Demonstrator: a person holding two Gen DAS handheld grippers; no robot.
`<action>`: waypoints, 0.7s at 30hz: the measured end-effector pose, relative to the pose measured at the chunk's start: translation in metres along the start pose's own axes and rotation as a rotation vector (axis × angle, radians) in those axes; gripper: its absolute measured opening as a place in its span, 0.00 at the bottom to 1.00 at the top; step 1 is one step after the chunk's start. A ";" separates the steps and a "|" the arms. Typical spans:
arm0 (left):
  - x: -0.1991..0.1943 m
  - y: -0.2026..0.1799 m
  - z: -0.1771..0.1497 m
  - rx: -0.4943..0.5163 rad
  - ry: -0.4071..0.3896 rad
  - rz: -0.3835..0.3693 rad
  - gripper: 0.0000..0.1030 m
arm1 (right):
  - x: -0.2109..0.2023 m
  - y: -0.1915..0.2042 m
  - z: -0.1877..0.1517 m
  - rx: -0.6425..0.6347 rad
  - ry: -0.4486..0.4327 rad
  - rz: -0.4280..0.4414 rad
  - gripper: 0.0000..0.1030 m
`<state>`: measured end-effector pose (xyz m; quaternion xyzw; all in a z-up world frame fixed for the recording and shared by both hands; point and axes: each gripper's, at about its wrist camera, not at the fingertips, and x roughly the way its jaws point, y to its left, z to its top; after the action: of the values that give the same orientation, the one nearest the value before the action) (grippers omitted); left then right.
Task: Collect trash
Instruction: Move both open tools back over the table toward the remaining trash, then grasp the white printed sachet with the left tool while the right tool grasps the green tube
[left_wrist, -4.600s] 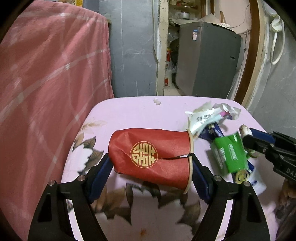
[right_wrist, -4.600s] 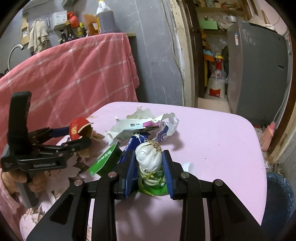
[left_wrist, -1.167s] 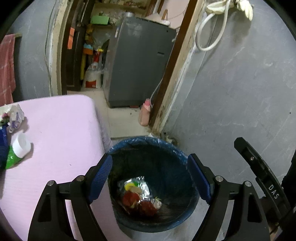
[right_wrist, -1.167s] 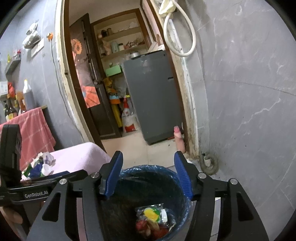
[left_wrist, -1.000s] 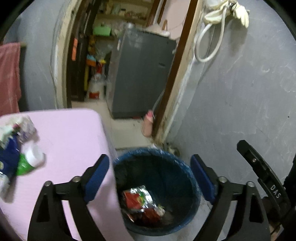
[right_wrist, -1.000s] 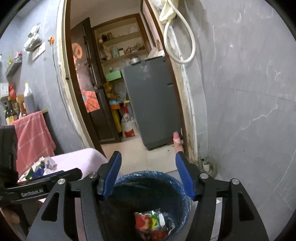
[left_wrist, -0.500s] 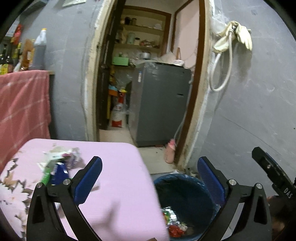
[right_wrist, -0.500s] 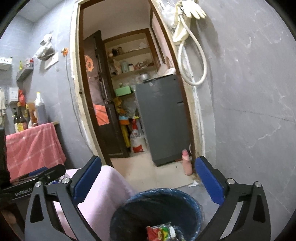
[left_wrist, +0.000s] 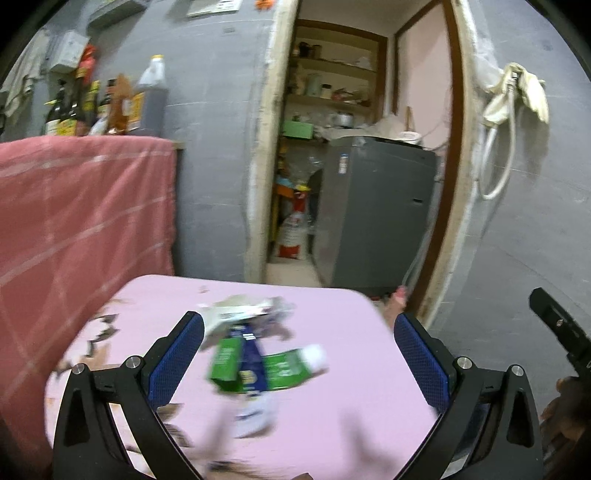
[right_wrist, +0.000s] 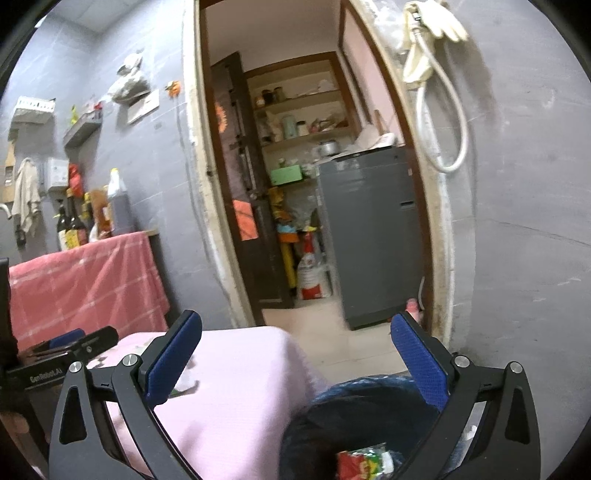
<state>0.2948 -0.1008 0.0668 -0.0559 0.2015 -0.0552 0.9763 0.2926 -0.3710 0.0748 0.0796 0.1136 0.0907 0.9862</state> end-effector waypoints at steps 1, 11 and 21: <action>0.000 0.008 -0.002 -0.004 0.003 0.011 0.98 | 0.002 0.004 -0.001 -0.005 0.005 0.007 1.00; 0.003 0.087 -0.012 -0.075 0.064 0.119 0.98 | 0.035 0.049 -0.007 -0.043 0.071 0.079 1.00; 0.034 0.129 -0.017 -0.107 0.183 0.134 0.98 | 0.078 0.082 -0.024 -0.089 0.233 0.128 1.00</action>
<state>0.3302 0.0207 0.0215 -0.0889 0.2956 0.0162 0.9510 0.3487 -0.2732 0.0501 0.0320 0.2178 0.1672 0.9610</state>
